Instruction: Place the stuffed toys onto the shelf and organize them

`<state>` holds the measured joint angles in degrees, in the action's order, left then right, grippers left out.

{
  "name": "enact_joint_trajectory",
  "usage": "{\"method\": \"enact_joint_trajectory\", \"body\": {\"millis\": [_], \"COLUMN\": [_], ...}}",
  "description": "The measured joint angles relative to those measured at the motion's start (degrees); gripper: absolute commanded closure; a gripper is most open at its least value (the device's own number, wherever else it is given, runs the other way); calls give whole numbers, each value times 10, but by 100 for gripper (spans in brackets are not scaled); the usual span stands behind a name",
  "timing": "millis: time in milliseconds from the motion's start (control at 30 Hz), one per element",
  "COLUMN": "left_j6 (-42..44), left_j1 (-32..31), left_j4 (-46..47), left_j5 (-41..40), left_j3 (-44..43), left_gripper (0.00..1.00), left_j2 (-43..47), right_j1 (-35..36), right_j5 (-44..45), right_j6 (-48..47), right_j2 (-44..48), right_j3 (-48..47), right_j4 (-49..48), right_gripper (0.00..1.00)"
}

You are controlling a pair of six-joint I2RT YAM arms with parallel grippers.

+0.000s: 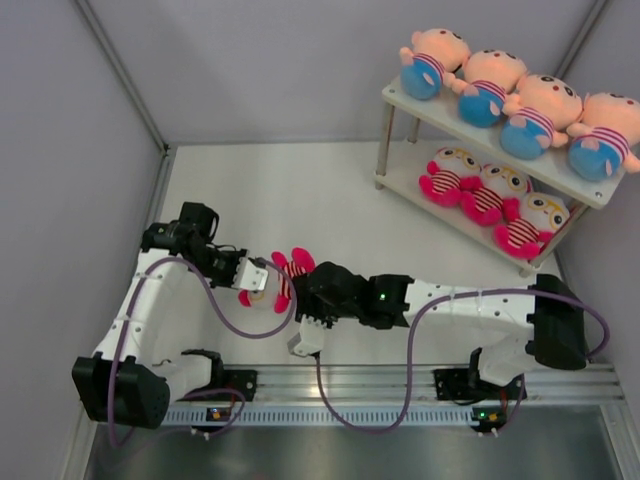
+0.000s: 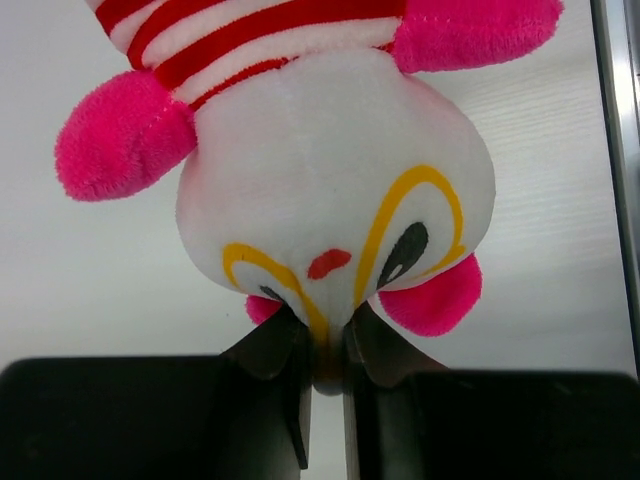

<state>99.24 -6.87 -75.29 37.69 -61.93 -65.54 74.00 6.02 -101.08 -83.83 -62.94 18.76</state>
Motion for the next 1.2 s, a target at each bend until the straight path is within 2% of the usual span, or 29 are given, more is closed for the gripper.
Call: {"method": "enact_joint_trajectory", "body": {"millis": [33, 67, 100, 133, 167, 200, 267, 367, 567, 800, 967, 1200], "left_j6": [0, -2, 0, -7, -14, -26, -51, -103, -275, -410, -448, -452], "left_j1": [0, 0, 0, 0, 0, 0, 0, 0, 0, 0, 0, 0], "left_j4": [0, 0, 0, -1, -3, -4, -3, -3, 25, 76, 90, 93], "left_j5": [1, 2, 2, 4, 5, 7, 13, 22, -4, -84, -111, -123], "left_j3": [0, 0, 0, -3, -9, -16, -38, -63, -106, -119, -119, -109], "left_gripper": [72, 49, 43, 30, 25, 13, 2, 2, 2, 2, 2, 2], "left_j2": [0, 0, 0, -1, -5, -9, -18, -17, -13, -13, -12, 16], "right_j1": [1, 1, 1, 1, 1, 1, 1, -4, -61, -163, -241, -304], "right_j5": [0, -1, 0, 2, 5, 13, 35, 71, 148, 232, 295, 400], "right_j6": [13, 29, 45, 65, 92, 124, 185, 278, 463, 589, 651, 653], "right_j2": [0, -1, -1, -1, -2, -3, -9, -26, -51, -73, -113, -160], "right_j3": [-3, -8, -14, -21, -27, -35, -47, -58, -66, -103, -179, -233], "right_j4": [1, 5, 9, 14, 18, 23, 26, 27, 67, 114, 111, 90], "right_gripper": [95, 100, 100, 100, 100, 100, 100, 100, 100, 100, 100, 100]}}
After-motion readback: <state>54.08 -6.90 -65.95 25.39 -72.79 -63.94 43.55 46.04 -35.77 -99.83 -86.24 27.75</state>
